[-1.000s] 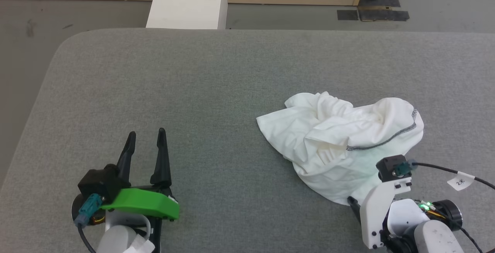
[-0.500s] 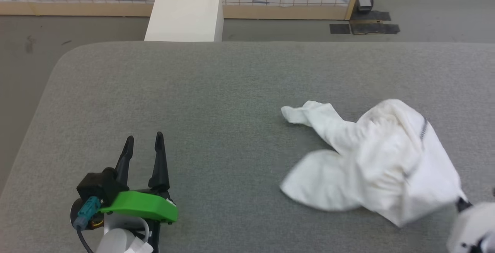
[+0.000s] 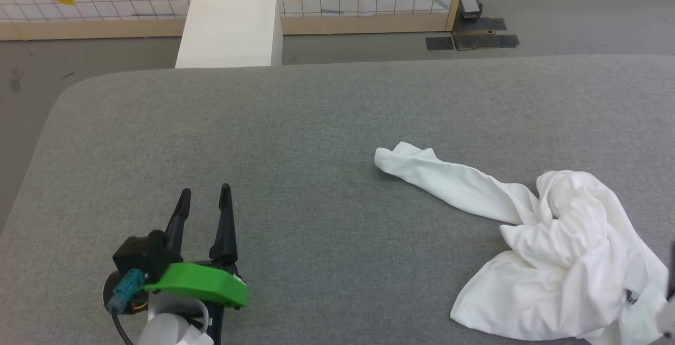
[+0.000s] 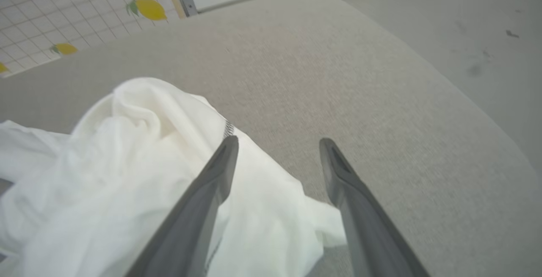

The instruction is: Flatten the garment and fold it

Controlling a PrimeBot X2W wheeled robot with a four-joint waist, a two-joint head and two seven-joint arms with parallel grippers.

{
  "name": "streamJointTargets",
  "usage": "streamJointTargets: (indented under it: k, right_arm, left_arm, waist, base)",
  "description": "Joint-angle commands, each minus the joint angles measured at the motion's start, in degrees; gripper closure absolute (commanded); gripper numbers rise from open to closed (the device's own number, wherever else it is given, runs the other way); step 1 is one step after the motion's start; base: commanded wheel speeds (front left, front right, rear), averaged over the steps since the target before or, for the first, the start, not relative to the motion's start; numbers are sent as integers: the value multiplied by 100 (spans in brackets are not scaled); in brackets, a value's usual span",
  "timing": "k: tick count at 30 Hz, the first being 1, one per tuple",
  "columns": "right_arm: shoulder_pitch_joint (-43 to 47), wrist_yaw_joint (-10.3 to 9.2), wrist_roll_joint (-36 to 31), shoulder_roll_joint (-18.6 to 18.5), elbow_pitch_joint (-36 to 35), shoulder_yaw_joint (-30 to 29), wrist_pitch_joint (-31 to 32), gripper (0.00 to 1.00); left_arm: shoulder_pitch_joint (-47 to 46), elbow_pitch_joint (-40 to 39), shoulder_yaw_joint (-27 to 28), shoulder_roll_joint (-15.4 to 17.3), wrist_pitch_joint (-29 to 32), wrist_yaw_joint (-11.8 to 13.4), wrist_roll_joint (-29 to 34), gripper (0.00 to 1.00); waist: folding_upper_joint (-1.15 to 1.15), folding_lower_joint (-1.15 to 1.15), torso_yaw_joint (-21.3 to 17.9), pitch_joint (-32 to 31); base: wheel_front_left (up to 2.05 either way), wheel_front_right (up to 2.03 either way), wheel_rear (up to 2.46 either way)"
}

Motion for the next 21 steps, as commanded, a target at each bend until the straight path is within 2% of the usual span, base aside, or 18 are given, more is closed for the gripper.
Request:
streamJointTargets:
  k: [1, 4, 6, 9, 13, 21]
  right_arm:
    - [-136, -9, 77, -6, -143, 280, -301, 0]
    - [-238, -9, 286, -6, -334, 1052, -695, 0]
    - [-359, -9, 266, -6, -395, 1556, -681, 0]
    - [-745, -9, 145, -6, -216, 2161, -202, 0]
    - [-1456, -9, -180, -6, 192, 2659, 486, 0]
    - [-2452, -9, -1194, -6, 1297, 2881, 2072, 0]
  left_arm:
    - [45, 22, 1, -14, -26, -22, -6, 0]
    - [39, 32, -3, -15, -26, -33, 11, 0]
    - [21, 22, 0, -15, -26, -37, 24, 0]
    - [-44, -11, 1, -15, -26, -45, 18, 0]
    - [-200, -40, -39, -15, -26, -62, -9, 0]
    - [-558, -87, -250, -15, -26, -83, -126, 0]
  waist:
    - [0, 0, -4, -10]
    - [0, 0, -7, -6]
    - [0, 0, -6, 30]
    - [0, 0, 21, 145]
    - [0, 0, 167, 370]
    - [0, 0, 634, 878]
  base:
    - [0, 0, 0]
    - [0, 0, 0]
    - [0, 0, 0]
    - [0, 0, 0]
    - [0, 0, 0]
    - [0, 0, 0]
